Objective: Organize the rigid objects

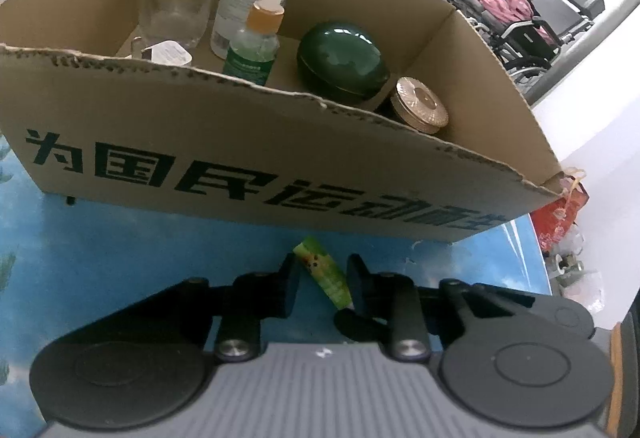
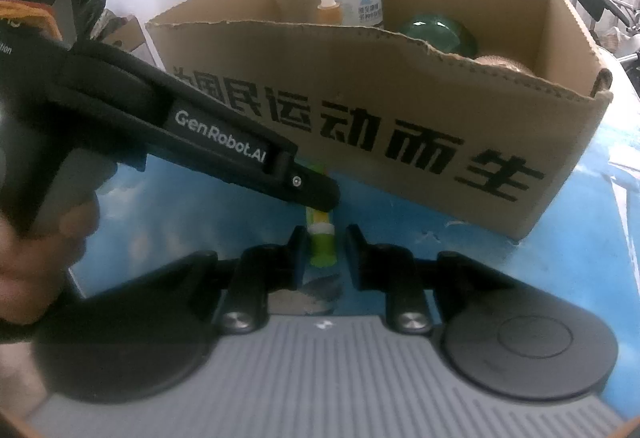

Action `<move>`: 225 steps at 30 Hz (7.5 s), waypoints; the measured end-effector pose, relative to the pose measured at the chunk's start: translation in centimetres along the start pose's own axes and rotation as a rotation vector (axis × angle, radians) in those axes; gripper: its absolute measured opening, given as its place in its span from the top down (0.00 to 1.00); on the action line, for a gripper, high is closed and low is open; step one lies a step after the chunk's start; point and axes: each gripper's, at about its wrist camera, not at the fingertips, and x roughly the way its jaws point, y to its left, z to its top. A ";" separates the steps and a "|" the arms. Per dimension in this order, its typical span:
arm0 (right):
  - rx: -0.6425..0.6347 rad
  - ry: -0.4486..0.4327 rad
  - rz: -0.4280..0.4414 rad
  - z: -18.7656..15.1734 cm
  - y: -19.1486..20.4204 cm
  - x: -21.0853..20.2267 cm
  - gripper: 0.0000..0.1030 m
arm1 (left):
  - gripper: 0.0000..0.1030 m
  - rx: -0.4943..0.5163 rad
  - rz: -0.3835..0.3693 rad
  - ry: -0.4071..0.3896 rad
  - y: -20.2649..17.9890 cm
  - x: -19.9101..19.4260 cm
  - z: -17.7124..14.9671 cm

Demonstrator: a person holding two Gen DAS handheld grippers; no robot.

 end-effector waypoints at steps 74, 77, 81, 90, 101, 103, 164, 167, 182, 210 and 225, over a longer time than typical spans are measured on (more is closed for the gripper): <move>0.014 -0.260 -0.180 8.2 1.4 -7.9 0.87 | 0.83 0.142 -0.099 -0.251 -5.7 -8.8 6.3; 0.095 -0.199 -0.130 9.2 -1.5 -6.0 0.86 | 0.83 0.122 -0.098 -0.195 -5.1 -6.0 7.5; 0.131 -0.128 -0.115 9.8 -3.7 -3.5 0.86 | 0.83 0.097 -0.105 -0.137 -4.3 -3.1 8.2; 0.080 -0.081 -0.177 9.6 -3.3 -1.6 0.76 | 0.77 0.111 -0.098 -0.092 -3.9 -0.2 8.7; 0.088 -0.136 -0.199 9.1 -2.9 -4.4 0.71 | 0.51 0.154 -0.101 -0.167 -4.5 -4.5 7.7; 0.105 -0.165 -0.203 8.8 -2.5 -5.8 0.69 | 0.38 0.163 -0.096 -0.200 -4.5 -6.3 7.1; 0.303 -0.226 -0.367 4.7 3.4 -9.4 0.01 | 0.00 0.275 0.394 -0.370 -2.2 -15.3 -2.0; 0.297 -0.229 -0.368 4.8 3.6 -9.4 0.01 | 0.00 0.272 0.397 -0.363 -2.1 -15.2 -2.0; 0.296 -0.222 -0.364 4.9 4.2 -9.4 0.01 | 0.00 0.255 0.394 -0.362 -1.8 -15.6 -2.1; 0.289 -0.220 -0.360 5.4 4.7 -9.7 0.01 | 0.00 0.247 0.391 -0.363 -1.5 -15.7 -2.0; 0.292 -0.217 -0.359 5.5 4.8 -9.5 0.01 | 0.00 0.245 0.388 -0.363 -1.4 -15.7 -2.0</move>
